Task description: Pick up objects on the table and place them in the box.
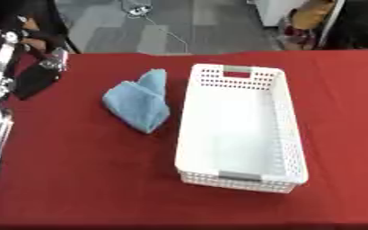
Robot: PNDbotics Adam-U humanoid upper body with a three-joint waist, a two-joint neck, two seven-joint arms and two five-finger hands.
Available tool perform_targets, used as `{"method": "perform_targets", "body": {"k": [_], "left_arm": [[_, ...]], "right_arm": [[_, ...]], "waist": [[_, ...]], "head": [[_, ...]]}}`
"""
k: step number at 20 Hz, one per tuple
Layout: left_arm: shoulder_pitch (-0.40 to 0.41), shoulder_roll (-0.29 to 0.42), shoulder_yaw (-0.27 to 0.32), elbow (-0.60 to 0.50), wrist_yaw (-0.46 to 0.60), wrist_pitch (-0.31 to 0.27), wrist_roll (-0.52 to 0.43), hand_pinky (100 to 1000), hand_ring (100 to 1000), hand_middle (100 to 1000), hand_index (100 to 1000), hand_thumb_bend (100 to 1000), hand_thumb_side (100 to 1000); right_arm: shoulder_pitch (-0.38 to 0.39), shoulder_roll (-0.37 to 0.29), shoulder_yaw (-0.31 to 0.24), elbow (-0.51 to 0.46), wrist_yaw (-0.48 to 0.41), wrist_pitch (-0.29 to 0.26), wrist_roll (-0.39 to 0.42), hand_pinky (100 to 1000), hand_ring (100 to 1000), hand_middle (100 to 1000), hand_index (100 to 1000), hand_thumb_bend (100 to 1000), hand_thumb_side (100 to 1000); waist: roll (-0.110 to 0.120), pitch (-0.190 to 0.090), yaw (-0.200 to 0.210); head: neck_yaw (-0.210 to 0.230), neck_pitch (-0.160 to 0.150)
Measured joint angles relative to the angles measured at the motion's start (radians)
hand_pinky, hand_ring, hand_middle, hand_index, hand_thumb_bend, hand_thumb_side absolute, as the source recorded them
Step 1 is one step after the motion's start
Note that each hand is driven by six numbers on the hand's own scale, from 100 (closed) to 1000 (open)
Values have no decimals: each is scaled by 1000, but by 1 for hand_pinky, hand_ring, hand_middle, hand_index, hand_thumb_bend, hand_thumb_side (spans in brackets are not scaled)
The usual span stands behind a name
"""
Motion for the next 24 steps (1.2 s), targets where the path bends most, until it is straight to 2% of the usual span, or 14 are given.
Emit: {"method": "perform_targets", "body": {"k": [6,11,14,19,24], "left_arm": [[-76,95,-73,35,-123,23,-148,560,718,927,999,283,377],[-157,193,-166,79,-137,12,-269,596,737,922,1000,307,460],[-215,233,-227,123,-130,-4,-332,607,742,921,1000,317,474],[-331,240,-312,235,-143,-38,-413,641,754,917,1000,367,506],[-415,199,-352,377,-210,-71,-453,650,753,913,1000,390,535]], "right_arm": [[8,0,0,0,1,-1,2,842,873,842,950,100,1000],[8,0,1,0,1,2,5,842,874,842,950,100,1000],[8,0,3,0,1,3,7,842,874,842,950,100,1000],[8,0,7,0,0,3,12,842,874,842,950,100,1000],[8,0,7,0,-1,3,16,842,874,842,951,100,1000]], "waist": [[-1,-4,-10],[0,-4,-17],[1,-5,-23],[1,-10,-26],[1,-10,-26]], "head": [[0,0],[1,0],[2,0],[9,0],[12,0]]}}
